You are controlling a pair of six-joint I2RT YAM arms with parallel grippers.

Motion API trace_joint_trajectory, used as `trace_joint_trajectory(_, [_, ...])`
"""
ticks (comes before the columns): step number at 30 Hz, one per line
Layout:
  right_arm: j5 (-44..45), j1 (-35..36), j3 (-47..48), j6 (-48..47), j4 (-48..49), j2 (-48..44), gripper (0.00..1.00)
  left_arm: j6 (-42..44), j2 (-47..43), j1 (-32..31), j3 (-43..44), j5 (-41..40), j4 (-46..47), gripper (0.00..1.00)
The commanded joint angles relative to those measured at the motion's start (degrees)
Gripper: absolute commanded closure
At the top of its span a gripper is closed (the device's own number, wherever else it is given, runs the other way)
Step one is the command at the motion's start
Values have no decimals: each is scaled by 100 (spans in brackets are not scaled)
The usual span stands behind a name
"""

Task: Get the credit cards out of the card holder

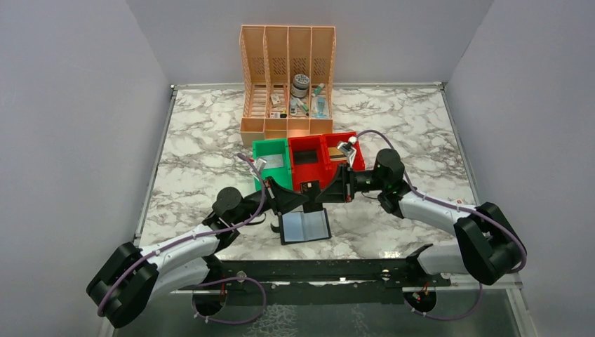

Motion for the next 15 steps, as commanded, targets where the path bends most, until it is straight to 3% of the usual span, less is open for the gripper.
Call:
trace_joint_trajectory(1, [376, 31, 180, -600, -770, -195, 99, 105, 203, 32, -77, 151, 289, 79])
trace_joint_trajectory(3, [603, 24, 245, -799, -1120, -239, 99, 146, 158, 32, -177, 33, 281, 54])
trace_joint_trajectory(9, [1231, -4, 519, -1501, -1868, -269, 99, 355, -259, 37, -293, -349, -465, 22])
trace_joint_trajectory(10, [1432, -4, 599, -1652, -2051, -300, 99, 421, -384, 45, -299, -466, -693, 11])
trace_joint_trajectory(11, [1677, -5, 685, -1813, -2241, -318, 99, 483, -504, 41, -278, -581, -991, 5])
trace_joint_trajectory(15, [2545, -5, 1031, -2329, -2862, -410, 99, 673, -988, 45, -38, -1240, -2419, 1])
